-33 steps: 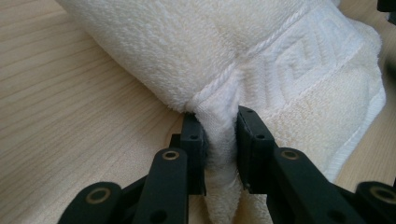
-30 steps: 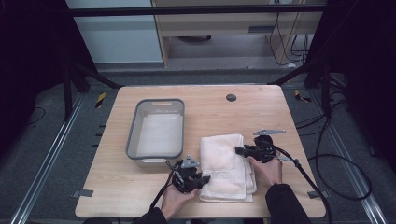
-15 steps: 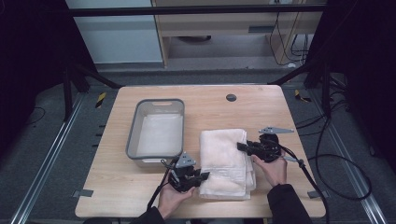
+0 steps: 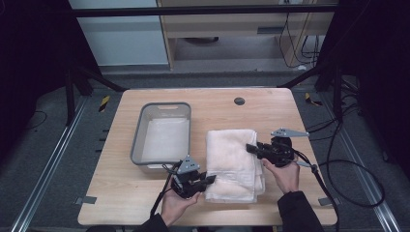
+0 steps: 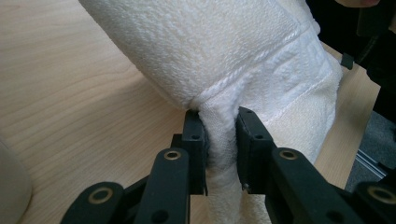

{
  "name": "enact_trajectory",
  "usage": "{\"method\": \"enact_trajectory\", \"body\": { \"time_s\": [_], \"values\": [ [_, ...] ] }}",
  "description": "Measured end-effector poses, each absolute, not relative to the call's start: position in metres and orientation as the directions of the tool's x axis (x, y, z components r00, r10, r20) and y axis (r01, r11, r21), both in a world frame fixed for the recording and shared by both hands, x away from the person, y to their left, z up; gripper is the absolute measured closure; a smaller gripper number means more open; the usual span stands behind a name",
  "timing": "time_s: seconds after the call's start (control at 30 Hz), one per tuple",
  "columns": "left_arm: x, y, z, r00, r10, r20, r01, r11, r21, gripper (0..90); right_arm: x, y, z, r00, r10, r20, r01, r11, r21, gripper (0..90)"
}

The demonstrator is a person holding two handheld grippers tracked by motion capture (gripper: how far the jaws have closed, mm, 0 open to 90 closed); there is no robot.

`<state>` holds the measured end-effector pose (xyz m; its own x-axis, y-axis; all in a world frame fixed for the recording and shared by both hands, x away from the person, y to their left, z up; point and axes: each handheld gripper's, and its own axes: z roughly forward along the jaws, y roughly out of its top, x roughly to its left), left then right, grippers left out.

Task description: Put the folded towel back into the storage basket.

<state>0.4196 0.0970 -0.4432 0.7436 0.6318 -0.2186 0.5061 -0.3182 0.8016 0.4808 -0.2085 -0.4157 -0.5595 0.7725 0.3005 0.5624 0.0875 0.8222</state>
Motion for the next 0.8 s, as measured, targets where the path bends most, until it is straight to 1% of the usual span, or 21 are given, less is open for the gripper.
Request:
{"method": "enact_trajectory", "body": {
  "time_s": [0.47,0.8],
  "values": [
    [0.417,0.102,-0.427,0.748,0.629,-0.211,0.477,-0.289,0.830,75.1,0.476,-0.206,-0.398,-0.571,0.773,0.278,0.523,0.081,0.849,68.0],
    [0.415,0.105,-0.415,0.754,0.631,-0.183,0.445,-0.285,0.849,75.1,0.476,-0.201,-0.383,-0.580,0.772,0.259,0.493,0.080,0.866,68.1]
  ]
}}
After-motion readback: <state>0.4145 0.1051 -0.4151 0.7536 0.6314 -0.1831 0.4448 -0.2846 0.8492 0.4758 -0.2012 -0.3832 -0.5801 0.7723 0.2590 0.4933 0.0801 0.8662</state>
